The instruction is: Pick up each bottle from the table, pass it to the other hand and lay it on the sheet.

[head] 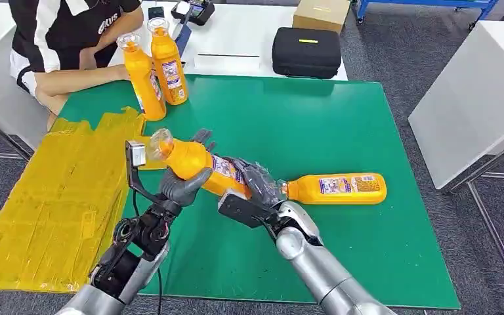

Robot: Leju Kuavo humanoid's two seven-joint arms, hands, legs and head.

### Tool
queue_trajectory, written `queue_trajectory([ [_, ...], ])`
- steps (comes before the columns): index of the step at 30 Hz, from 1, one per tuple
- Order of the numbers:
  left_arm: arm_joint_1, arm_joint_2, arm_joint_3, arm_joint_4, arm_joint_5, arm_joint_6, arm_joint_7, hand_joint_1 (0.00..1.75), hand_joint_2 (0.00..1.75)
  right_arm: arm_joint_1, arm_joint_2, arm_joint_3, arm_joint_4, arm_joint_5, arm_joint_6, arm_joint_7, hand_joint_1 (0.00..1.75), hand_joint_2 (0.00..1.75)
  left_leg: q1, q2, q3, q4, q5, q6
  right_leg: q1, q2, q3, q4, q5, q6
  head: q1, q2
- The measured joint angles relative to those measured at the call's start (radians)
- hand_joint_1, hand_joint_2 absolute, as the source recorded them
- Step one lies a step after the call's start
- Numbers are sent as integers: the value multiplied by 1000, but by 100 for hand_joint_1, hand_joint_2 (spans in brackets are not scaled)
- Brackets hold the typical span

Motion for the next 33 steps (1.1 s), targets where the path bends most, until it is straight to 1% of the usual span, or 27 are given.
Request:
queue_trajectory([
  [1,-2,0,0,4,0,3,-4,0,175,2,0,2,-6,-7,3,-2,175,175,0,0,0,0,0,0,0,0,0,0,0,0,0,0],
  [2,-5,0,-1,9,0,10,-8,140,175,3,-2,6,-11,-15,9,-2,175,175,0,0,0,0,0,0,0,0,0,0,0,0,0,0],
  [3,-6,-2,-2,11,-2,13,-12,175,175,3,-3,9,-15,-20,13,-2,175,175,0,0,0,0,0,0,0,0,0,0,0,0,0,0],
  [10,-3,-3,-5,14,-13,67,-37,175,175,3,-7,24,-20,-36,23,1,175,175,0,0,0,0,0,0,0,0,0,0,0,0,0,0],
  [20,41,-6,-4,-53,-21,224,-61,175,175,-1,-8,55,-20,-63,27,13,175,175,0,0,-1,0,0,0,0,0,0,0,0,0,0,0],
  [27,61,-8,4,-86,-12,263,-73,175,175,-7,-8,72,-20,-68,28,14,175,175,0,0,-1,0,0,0,0,0,0,0,0,0,0,0],
  [28,63,-8,5,-91,-8,278,-78,175,175,-7,-8,74,-20,-69,27,16,124,175,0,0,-1,0,0,0,0,0,0,0,0,0,0,0],
  [29,66,-8,5,-97,-3,295,-82,175,175,-7,-8,75,-20,-70,26,19,5,175,0,0,-1,0,0,0,0,0,0,0,0,0,0,0],
  [30,71,-9,5,-104,0,313,-88,175,175,-8,-8,77,-20,-70,23,21,0,175,0,0,-1,0,0,0,0,0,0,0,0,0,0,0],
  [33,77,-10,6,-125,-16,366,-116,175,175,-6,-10,84,-32,-74,4,22,0,175,0,0,-1,0,0,0,0,0,0,0,0,0,0,0],
])
